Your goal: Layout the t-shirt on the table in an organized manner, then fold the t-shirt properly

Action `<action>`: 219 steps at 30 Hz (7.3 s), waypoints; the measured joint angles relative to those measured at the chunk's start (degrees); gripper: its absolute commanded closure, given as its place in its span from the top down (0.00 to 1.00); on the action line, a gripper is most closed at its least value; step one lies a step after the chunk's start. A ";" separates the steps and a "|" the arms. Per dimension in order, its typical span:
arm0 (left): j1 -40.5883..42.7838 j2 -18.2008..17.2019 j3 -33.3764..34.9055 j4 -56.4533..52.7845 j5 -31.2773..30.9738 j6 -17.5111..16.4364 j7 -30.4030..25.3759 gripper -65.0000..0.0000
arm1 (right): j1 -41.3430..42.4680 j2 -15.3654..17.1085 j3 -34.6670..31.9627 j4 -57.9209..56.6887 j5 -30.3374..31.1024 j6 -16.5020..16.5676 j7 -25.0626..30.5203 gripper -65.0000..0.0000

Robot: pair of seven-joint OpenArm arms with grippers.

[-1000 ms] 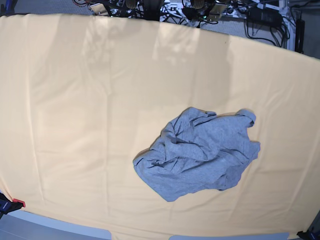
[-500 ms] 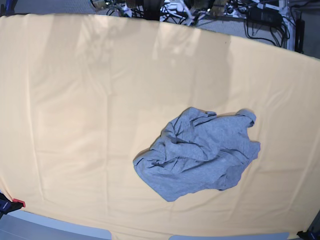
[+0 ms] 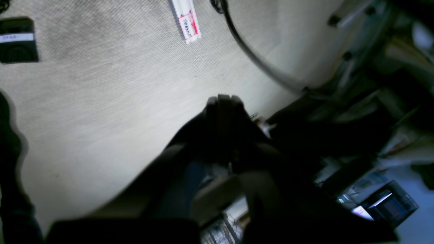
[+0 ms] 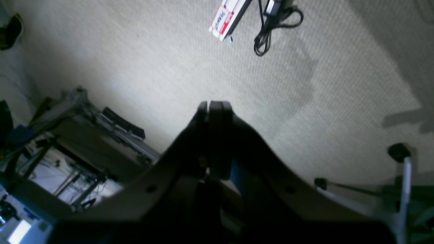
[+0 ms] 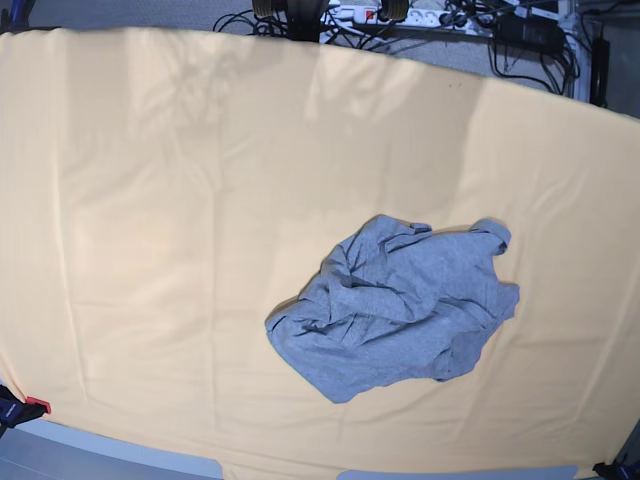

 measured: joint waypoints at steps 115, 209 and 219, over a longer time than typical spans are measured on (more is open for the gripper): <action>-52.57 -26.18 -6.62 18.58 -6.84 -14.25 4.02 0.00 | 1.73 3.23 12.70 50.62 -7.23 -3.80 10.14 0.00; -59.06 -40.37 -6.23 19.32 -35.17 -16.57 3.87 0.00 | 47.80 24.87 -1.46 34.62 -15.21 -9.81 -9.97 0.00; -59.04 -38.80 -6.23 20.98 -52.24 -15.76 20.06 0.00 | 29.29 26.32 10.25 47.65 0.15 1.11 -11.37 0.00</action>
